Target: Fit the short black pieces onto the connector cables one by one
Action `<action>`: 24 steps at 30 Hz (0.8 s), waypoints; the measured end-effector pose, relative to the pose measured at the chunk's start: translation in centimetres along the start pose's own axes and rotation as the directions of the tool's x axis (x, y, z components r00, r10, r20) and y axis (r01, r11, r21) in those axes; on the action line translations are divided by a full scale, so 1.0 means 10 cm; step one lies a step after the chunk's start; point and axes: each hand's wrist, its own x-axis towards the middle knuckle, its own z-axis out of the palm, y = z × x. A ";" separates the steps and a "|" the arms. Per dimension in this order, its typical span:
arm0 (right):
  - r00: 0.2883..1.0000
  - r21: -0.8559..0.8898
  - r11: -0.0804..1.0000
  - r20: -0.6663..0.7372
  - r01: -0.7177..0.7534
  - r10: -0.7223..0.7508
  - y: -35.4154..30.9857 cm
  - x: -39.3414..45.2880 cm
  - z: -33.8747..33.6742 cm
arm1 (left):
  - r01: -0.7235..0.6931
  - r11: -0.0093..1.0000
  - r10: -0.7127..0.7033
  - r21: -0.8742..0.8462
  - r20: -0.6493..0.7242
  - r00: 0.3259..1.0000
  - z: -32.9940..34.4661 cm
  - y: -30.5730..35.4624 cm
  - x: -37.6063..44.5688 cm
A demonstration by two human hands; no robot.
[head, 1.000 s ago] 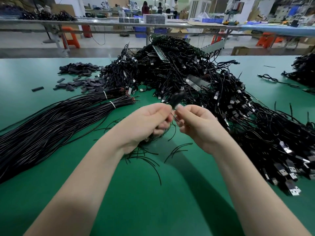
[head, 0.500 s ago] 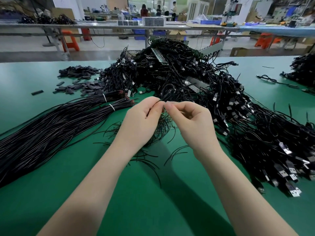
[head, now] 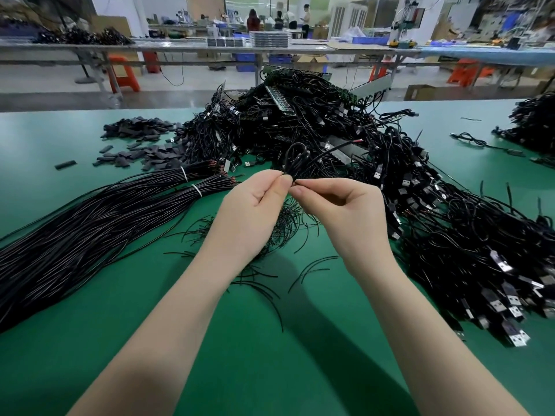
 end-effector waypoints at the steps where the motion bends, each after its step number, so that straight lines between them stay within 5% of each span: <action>1: 1.000 -0.006 1.000 -0.014 0.003 -0.003 0.00 0.00 0.00 | -0.013 0.999 0.014 0.040 -0.018 1.000 0.01 0.01 -0.01; 8: 0.999 -0.019 1.000 -0.024 0.024 -0.025 0.02 -0.04 0.06 | 0.025 0.999 -0.028 -0.028 -0.142 0.989 0.09 0.04 -0.03; 16: 0.999 0.160 0.986 0.040 -0.041 0.035 -0.02 -0.02 0.05 | 0.159 0.885 -0.155 -0.438 0.046 0.987 0.11 0.11 -0.02; 24: 0.974 0.370 0.902 0.081 -0.225 0.209 -0.05 -0.03 0.05 | 0.160 0.868 -0.151 -0.470 0.058 0.987 0.10 0.10 -0.01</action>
